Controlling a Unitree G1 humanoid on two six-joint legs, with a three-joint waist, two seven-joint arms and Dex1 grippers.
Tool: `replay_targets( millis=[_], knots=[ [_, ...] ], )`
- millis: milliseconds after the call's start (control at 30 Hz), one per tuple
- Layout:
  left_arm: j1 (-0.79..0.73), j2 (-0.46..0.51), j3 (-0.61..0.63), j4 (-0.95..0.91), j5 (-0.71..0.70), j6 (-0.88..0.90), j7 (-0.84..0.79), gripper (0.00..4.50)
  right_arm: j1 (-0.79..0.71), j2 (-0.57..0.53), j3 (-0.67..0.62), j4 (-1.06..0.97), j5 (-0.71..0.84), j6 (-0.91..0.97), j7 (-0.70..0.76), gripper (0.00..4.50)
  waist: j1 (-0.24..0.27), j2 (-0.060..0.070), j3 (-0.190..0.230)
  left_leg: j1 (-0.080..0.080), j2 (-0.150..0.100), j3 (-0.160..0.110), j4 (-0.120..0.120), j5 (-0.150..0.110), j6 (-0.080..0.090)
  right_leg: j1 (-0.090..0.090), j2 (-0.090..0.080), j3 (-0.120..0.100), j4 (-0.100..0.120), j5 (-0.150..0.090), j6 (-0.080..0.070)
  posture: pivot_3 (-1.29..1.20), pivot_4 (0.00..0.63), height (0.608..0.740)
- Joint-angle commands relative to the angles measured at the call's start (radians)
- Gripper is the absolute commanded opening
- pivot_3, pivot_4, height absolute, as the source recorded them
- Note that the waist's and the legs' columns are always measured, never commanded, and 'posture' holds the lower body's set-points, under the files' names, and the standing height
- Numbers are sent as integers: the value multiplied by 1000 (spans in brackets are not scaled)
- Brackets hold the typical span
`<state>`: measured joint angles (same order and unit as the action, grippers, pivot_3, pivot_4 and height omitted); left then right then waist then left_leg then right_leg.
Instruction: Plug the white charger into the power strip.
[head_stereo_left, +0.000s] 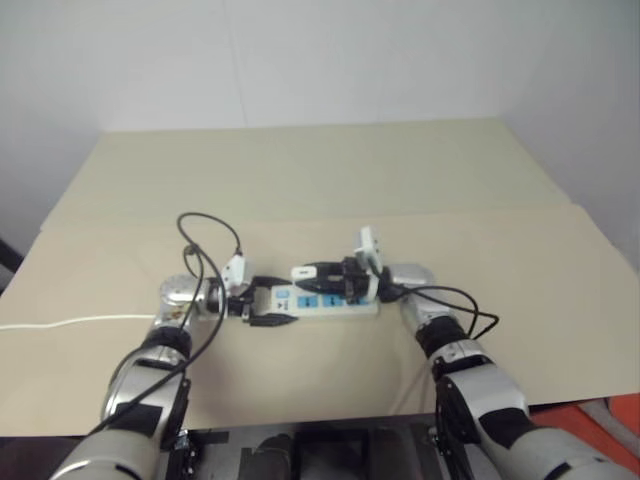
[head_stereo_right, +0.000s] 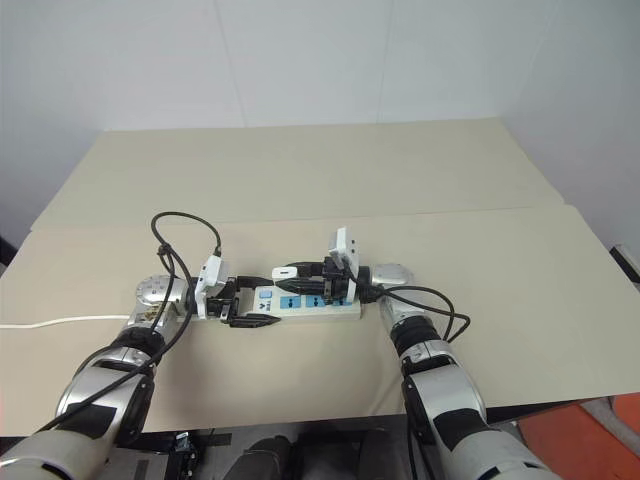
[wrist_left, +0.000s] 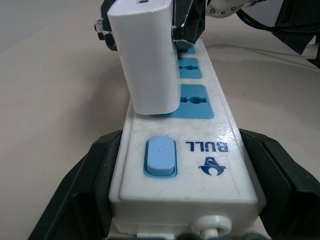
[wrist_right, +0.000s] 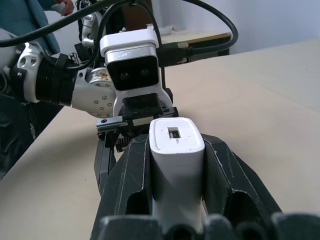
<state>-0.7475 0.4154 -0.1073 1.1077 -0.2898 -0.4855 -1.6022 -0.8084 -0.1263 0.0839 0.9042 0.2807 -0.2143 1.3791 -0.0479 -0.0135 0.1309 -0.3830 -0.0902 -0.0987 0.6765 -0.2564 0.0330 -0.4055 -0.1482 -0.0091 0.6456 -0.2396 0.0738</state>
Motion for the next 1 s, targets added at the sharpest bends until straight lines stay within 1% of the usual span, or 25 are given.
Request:
replay_targets(
  millis=[33,133,333,533,633,1000],
  knots=[
    [17,3,-26,-13,-2,5,-12,3282,-4,-32,-3,37,-27,-36,45,1119,1,1,-1,0,0,0,0,0,0,0,0,0,0,0,0,0,150,740],
    [14,7,-34,-21,-9,8,-12,3282,-9,-43,2,54,-36,-58,70,1119,3,2,-1,0,0,0,0,0,0,0,0,0,0,0,0,0,150,740],
    [11,14,-44,-29,-13,16,-12,3282,-18,-56,-6,93,-54,-89,55,1119,3,3,-2,1,0,0,0,0,0,1,0,0,0,0,0,0,150,740],
    [14,18,-45,-35,-10,21,-12,3282,16,-67,-10,96,-71,-106,0,1119,4,4,-2,2,0,-1,0,-1,1,1,0,0,0,0,0,0,150,740],
    [15,16,-44,-40,-11,25,-12,3282,29,-70,-6,102,-75,-112,-9,1119,4,4,-2,4,0,-1,0,-3,5,1,0,0,0,0,0,0,150,740],
    [10,18,-47,-54,-17,29,-12,3282,89,-83,22,95,-97,-110,-66,1119,5,4,-4,8,0,-1,0,-4,6,3,0,0,0,0,0,0,150,740]
  ],
)
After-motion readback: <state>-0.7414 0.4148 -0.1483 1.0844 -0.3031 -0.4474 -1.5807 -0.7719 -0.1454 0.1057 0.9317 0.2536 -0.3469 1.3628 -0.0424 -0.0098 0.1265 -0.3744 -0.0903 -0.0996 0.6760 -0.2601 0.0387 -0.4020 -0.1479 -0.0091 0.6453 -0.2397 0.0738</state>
